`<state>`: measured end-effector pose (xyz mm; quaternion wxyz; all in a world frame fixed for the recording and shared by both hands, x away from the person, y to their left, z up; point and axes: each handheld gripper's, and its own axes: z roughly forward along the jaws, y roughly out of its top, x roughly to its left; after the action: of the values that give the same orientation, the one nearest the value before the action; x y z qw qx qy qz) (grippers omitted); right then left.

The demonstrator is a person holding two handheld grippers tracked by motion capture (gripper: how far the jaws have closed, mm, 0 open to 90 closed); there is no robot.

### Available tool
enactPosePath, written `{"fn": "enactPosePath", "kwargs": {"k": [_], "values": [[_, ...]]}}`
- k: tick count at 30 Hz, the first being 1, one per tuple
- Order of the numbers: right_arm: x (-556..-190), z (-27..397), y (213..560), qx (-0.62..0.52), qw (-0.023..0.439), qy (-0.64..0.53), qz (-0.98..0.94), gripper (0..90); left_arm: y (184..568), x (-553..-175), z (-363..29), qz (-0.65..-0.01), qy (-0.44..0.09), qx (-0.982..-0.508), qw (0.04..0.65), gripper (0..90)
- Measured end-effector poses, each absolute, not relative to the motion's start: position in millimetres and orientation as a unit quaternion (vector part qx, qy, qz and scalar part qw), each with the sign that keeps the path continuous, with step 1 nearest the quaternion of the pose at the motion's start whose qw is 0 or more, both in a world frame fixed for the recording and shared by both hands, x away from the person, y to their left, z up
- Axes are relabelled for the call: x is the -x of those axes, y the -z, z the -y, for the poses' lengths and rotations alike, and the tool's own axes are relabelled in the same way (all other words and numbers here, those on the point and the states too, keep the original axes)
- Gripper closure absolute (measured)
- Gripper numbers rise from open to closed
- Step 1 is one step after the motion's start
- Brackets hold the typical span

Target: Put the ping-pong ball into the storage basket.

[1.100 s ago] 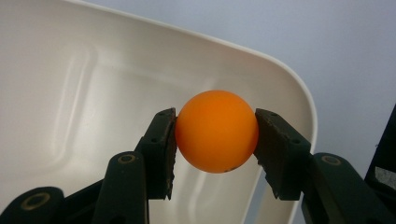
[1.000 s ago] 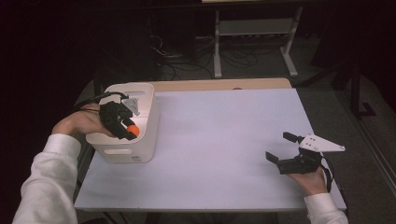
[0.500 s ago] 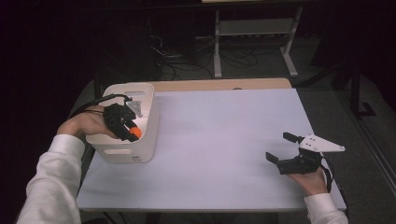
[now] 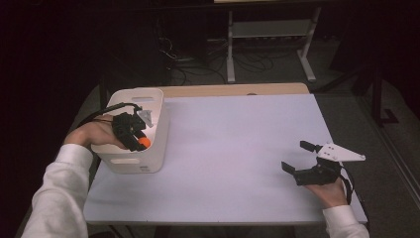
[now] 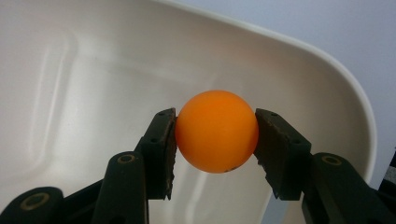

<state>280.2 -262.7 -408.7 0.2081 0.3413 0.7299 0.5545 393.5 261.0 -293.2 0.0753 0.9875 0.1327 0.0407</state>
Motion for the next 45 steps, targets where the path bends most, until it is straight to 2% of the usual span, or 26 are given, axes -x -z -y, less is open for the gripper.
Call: {"fn": "enactPosePath", "kwargs": {"k": [6,10,23,25,26,29,34,45], "values": [[-280,262,409,-0.340,0.206,-0.554,-0.731,0.0,291,-394,-262,-0.138,-0.051,-0.986,0.072,40.6],[-280,262,409,-0.341,0.206,-0.555,-0.731,0.0,288,-393,-264,-0.140,-0.052,-0.986,0.074,38.4],[-280,260,409,-0.341,0.200,-0.553,-0.733,0.0,264,-392,-265,-0.163,-0.088,-0.980,0.072,23.1],[-280,261,408,-0.338,0.206,-0.554,-0.732,0.0,261,-391,-265,-0.166,-0.098,-0.979,0.069,19.9],[-280,261,408,-0.341,0.203,-0.553,-0.732,0.0,259,-390,-265,-0.172,-0.112,-0.977,0.065,14.8],[-280,261,408,-0.338,0.206,-0.554,-0.732,0.0,255,-389,-265,-0.176,-0.113,-0.976,0.069,11.8],[-280,261,408,-0.337,0.205,-0.556,-0.731,0.0,253,-386,-265,-0.179,-0.109,-0.975,0.079,1.4],[-279,262,407,-0.341,0.205,-0.555,-0.730,0.0,248,-375,-267,-0.174,-0.093,-0.969,0.150,0.0]]}}
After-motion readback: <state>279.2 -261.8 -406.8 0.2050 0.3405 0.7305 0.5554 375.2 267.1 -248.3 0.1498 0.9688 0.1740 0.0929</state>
